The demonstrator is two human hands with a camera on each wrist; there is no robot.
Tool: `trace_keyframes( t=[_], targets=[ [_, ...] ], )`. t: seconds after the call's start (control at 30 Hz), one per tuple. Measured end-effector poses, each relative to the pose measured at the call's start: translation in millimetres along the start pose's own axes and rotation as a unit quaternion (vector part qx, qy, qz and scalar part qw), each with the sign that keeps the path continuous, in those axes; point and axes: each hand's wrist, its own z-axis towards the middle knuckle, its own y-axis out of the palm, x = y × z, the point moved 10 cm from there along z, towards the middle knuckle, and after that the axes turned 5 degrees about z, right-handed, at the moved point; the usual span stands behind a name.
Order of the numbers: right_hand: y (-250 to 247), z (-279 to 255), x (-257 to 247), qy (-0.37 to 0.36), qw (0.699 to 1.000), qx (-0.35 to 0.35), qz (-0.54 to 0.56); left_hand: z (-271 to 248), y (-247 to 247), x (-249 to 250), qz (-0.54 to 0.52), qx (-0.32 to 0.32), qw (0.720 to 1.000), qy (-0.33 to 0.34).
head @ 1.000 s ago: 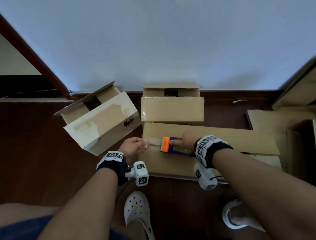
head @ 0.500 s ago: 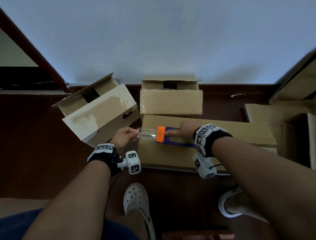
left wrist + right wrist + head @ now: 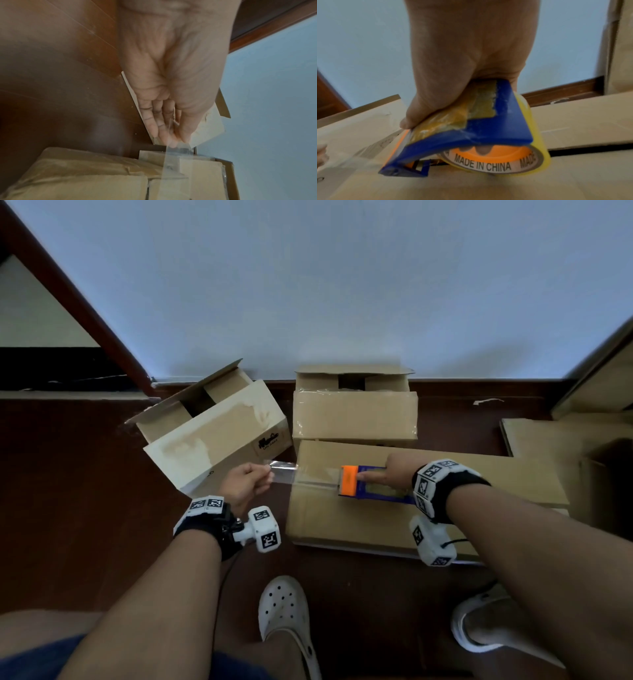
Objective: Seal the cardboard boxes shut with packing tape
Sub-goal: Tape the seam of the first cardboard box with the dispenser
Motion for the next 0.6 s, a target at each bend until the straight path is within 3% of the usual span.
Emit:
trace_keyframes(
  t=[0.6],
  targets=[
    [7.0,6.4,-6.4,-0.014,0.999,0.009,0.031,11.8,-19.1,-37.3,-0.019,0.087,0.996,0.0]
  ],
)
